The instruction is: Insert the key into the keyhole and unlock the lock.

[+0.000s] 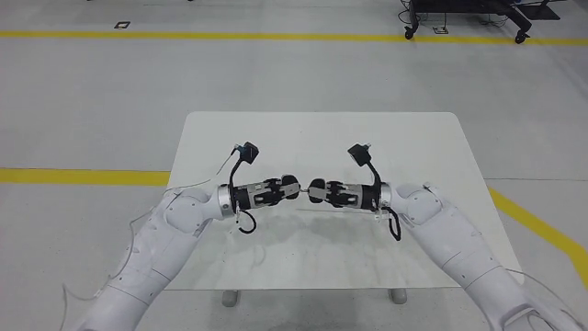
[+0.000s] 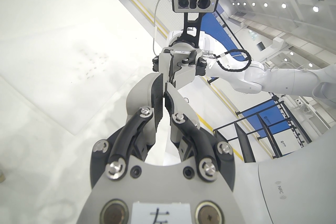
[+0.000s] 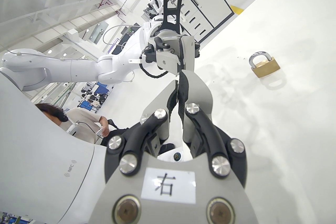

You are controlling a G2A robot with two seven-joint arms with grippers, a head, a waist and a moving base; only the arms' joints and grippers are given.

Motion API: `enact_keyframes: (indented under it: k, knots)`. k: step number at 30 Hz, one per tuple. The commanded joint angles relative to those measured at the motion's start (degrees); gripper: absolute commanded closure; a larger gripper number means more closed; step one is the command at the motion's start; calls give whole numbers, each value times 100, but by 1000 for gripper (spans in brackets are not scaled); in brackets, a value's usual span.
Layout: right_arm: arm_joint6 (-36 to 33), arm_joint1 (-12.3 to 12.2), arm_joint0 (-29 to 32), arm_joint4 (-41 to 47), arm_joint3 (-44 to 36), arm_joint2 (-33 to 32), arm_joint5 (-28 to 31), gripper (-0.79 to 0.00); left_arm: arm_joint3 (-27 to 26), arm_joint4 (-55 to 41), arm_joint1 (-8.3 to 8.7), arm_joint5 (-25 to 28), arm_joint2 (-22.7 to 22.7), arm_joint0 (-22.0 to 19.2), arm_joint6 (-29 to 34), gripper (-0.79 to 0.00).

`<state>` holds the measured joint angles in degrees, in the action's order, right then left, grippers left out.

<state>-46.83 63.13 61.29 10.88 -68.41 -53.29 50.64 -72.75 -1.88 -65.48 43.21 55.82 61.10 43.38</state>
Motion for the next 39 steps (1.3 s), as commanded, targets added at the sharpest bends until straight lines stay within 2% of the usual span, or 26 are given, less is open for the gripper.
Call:
enact_keyframes:
  k: [1, 6, 20, 22, 25, 27, 31, 33, 36, 39]
  knots:
    - [21, -16, 24, -6, -26, -51, 34, 0, 36, -21, 18, 24, 87, 20, -80, -785]
    - [40, -71, 107, -49, -128, -204, 15, 0, -33, 138, 98, -137, 449, 136, -430, -785]
    - [40, -71, 107, -49, -128, -204, 15, 0, -43, 169, 99, -157, 453, 142, -446, -785]
    - [40, -71, 107, -49, -128, -204, 15, 0, -248, 659, 144, -229, 588, 205, -568, -785]
    - [40, -71, 107, -49, -128, -204, 15, 0, -755, 1697, 269, -484, 960, 510, -757, -785]
    - [40, -71, 107, -49, -128, -204, 15, 0, -1234, 2432, 368, -556, 1221, 798, -706, -785]
    - [40, -71, 107, -49, -128, -204, 15, 0, -2129, 4007, 525, -1078, 1645, 1403, -574, -785]
    - [40, -71, 107, -49, -128, -204, 15, 0, -2424, 4450, 548, -1336, 1645, 1600, -521, -785]
    - [40, -71, 107, -49, -128, -204, 15, 0, -2465, 5025, 539, -1700, 1457, 1600, -392, -785]
    - [40, -71, 107, -49, -128, -204, 15, 0, -2210, 5354, 480, -1950, 1138, 1395, -451, -690]
